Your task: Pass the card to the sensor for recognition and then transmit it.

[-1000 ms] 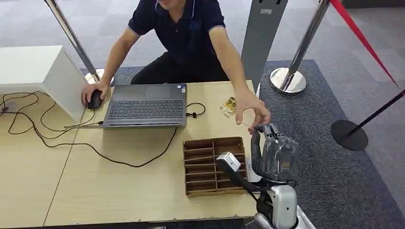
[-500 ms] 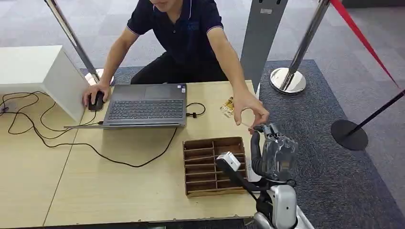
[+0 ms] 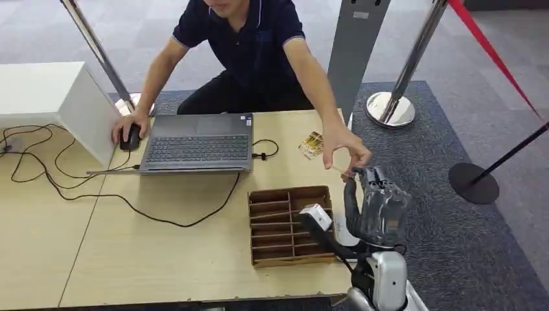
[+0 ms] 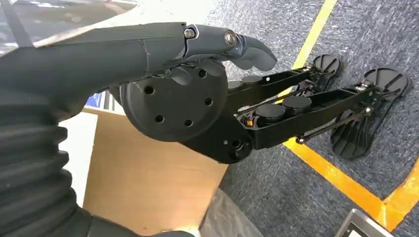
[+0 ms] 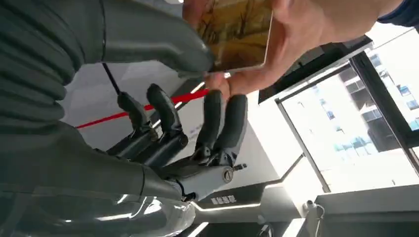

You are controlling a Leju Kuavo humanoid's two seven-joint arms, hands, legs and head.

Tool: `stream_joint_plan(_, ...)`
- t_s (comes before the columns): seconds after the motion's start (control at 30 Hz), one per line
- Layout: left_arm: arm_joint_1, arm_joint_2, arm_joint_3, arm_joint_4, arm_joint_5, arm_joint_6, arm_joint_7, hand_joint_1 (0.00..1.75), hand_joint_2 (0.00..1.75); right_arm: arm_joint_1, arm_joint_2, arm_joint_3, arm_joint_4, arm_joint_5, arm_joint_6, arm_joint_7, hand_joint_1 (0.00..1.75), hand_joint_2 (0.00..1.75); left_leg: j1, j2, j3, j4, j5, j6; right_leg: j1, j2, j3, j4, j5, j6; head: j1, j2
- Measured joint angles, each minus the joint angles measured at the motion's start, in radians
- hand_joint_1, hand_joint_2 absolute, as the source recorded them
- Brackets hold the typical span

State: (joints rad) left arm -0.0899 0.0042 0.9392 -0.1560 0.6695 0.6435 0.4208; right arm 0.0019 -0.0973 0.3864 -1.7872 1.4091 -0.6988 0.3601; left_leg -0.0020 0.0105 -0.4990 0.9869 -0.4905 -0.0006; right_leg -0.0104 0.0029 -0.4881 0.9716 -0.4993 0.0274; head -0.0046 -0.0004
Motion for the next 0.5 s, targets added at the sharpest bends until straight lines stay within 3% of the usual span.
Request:
stream_joint_plan(0.1,0.0,0.0,0.002,0.0,0.0,0.0,0.0,0.0,1.75,0.002,0.0,-0.006,-0.013,0.022,0.0,0.005,0.0,1.75,0.0,0.0,0.0,0.0,0.0,0.0,0.0,0.0,0.0,0.0,0.0,0.0,0.0,0.0)
stream_joint_plan(0.13,0.0,0.0,0.002,0.0,0.0,0.0,-0.001,0.0,1.75,0.003,0.0,-0.007,-0.014,0.024,0.0,0.006,0.0,0.0,0.0,0.0,0.0,0.0,0.0,0.0,0.0,0.0,0.0,0.0,0.0,0.0,0.0,0.0)
stream_joint_plan(0.5,0.0,0.003,0.005,0.0,0.0,0.0,-0.004,0.0,1.75,0.011,0.0,-0.024,-0.063,0.077,0.0,0.082,0.0,0.0,0.0,0.0,0.0,0.0,0.0,0.0,0.0,0.0,0.0,0.0,0.0,0.0,0.0,0.0)
